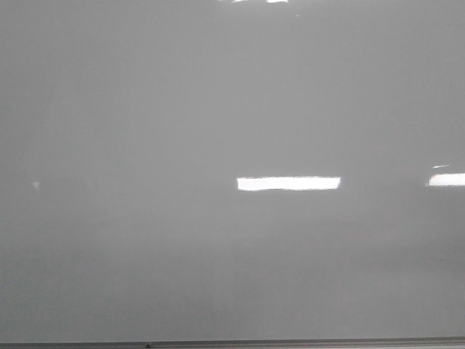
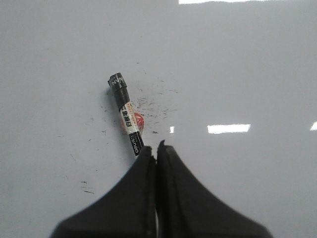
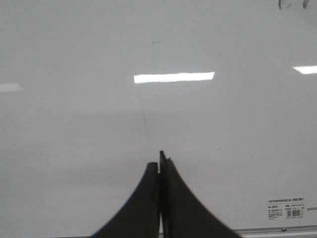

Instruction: Write number 8 on whiteboard

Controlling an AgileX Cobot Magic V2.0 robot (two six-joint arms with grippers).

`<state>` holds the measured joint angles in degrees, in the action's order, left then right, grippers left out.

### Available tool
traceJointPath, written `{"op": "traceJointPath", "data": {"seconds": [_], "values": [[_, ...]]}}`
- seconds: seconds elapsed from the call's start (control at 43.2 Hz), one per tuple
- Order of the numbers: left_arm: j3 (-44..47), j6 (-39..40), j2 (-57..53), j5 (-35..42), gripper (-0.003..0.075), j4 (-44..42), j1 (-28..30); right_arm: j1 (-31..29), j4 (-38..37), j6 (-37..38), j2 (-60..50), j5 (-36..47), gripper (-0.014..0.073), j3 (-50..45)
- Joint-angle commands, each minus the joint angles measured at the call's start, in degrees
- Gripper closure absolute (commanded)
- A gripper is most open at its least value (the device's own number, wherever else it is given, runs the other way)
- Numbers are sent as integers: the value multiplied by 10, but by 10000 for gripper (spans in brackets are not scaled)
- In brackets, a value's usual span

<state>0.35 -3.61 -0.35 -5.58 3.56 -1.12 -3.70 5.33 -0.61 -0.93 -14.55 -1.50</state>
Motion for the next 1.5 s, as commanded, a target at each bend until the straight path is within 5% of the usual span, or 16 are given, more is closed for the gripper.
{"op": "traceJointPath", "data": {"seconds": [0.0, 1.481], "values": [[8, 6, -8, 47, 741, 1, 1, 0, -6, -1, -7, 48, 662, 1], [8, 6, -8, 56, 741, 1, 1, 0, -7, -1, -7, 71, 662, 1]]}}
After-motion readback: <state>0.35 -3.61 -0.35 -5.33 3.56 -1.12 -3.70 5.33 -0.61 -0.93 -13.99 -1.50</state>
